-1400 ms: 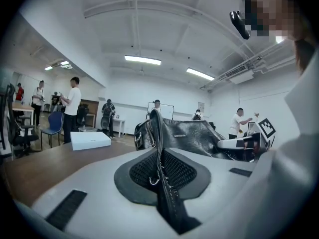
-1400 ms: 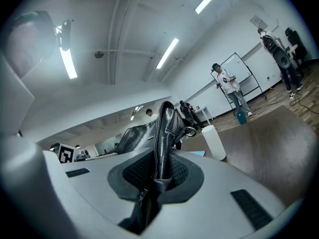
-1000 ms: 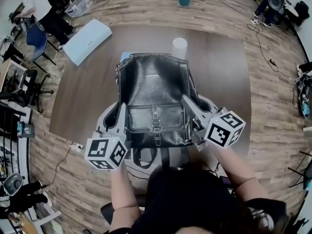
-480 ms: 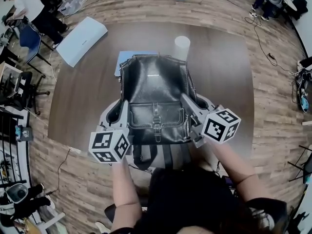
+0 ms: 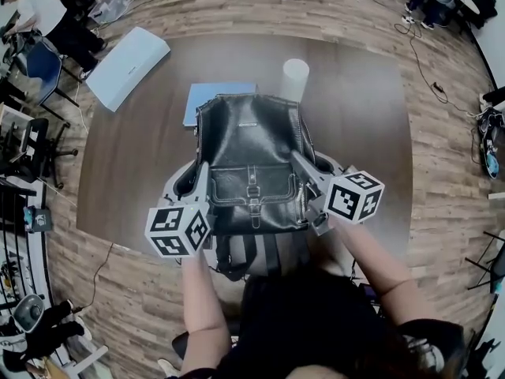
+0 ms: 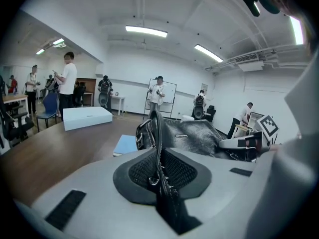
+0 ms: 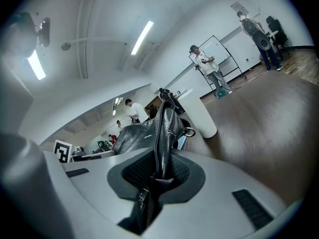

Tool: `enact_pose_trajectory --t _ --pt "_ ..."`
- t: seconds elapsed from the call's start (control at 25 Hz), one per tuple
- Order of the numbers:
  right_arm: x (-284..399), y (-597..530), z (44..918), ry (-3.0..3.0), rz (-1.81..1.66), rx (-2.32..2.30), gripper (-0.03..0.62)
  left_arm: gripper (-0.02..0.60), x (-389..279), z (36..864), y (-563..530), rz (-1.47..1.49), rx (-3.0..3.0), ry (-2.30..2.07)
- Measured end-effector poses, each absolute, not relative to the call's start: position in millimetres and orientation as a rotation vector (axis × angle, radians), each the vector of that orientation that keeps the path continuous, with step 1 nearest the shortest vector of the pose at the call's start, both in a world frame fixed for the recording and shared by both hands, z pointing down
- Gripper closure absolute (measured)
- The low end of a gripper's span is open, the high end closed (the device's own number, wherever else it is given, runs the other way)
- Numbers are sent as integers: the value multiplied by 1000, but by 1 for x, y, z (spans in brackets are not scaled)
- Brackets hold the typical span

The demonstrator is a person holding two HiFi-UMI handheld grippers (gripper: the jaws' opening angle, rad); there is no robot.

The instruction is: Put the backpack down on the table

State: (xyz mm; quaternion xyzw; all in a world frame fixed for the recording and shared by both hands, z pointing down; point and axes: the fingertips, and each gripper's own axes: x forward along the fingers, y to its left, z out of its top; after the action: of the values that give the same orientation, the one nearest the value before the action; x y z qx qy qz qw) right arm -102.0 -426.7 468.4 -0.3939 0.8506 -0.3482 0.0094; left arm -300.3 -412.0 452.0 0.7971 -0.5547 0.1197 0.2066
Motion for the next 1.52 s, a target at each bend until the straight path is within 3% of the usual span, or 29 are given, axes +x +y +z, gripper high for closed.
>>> enact_pose_trajectory --t 0.28,0.88,1.52 --pt "-101 -434 475 2642 -1150 -1237 534 513 -299 461 -423 367 2183 -1501" --pt "-97 -434 484 2668 -1204 -1243 456 492 -293 471 -432 457 2156 -1413" --pt "-94 -427 493 2725 -1204 -1293 385 423 -301 475 -430 503 2122 -1490"
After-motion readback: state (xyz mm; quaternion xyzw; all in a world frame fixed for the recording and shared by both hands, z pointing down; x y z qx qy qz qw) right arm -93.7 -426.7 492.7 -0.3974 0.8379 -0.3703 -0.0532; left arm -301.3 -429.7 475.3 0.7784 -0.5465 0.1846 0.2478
